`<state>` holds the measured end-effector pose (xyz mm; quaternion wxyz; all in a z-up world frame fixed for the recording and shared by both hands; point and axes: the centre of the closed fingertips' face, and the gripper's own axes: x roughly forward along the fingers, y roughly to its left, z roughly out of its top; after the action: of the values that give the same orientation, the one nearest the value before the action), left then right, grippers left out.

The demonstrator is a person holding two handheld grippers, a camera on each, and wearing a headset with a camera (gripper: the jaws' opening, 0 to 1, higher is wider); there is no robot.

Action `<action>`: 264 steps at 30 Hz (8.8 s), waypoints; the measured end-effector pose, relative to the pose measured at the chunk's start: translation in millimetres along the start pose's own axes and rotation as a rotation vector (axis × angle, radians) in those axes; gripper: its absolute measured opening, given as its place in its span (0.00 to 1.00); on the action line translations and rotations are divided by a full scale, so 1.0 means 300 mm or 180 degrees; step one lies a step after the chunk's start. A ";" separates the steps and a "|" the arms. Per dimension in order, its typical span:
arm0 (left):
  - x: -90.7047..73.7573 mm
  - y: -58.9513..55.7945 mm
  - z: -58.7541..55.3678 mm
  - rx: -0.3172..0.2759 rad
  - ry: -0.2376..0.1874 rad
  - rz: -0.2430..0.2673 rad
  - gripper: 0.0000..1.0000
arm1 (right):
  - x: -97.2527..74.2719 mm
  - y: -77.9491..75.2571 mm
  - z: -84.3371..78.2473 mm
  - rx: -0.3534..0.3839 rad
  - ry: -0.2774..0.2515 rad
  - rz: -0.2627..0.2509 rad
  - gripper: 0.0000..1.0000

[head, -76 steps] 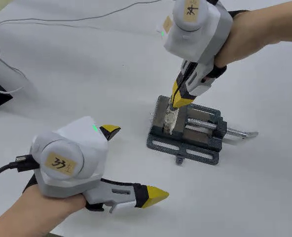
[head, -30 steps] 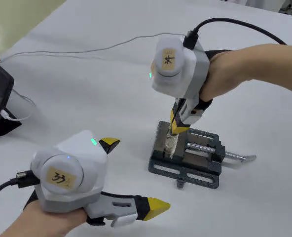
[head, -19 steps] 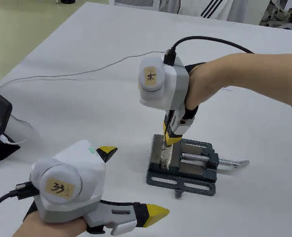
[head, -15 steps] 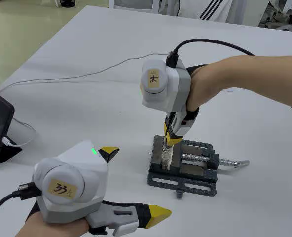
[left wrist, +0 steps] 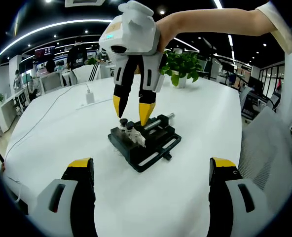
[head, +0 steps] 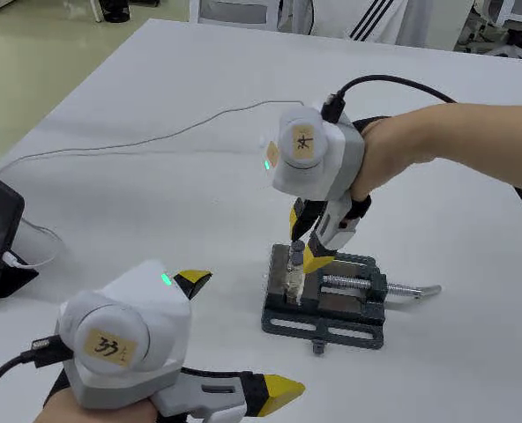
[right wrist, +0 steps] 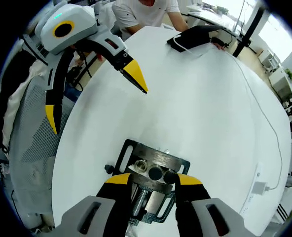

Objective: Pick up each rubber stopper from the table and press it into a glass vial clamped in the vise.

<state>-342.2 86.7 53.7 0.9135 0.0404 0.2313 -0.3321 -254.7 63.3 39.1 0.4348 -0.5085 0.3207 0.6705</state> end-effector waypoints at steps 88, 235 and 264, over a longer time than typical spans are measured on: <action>-0.006 -0.054 -0.089 -0.0148 0.0116 -0.0153 0.94 | 0.177 0.280 -0.081 0.0719 -0.0663 -0.0435 0.00; 0.005 -0.184 0.054 0.1477 0.0452 -0.1352 0.04 | -0.083 0.394 0.170 0.0613 -0.1479 -0.0534 0.09; 0.008 -0.196 0.045 0.1690 0.0507 -0.1378 0.03 | -0.076 0.395 0.162 0.0545 -0.1358 -0.0465 0.07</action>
<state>-371.9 36.6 69.5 0.7586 0.2524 0.2106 -0.5625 -379.7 50.4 73.1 0.5816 -0.3385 0.2396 0.6999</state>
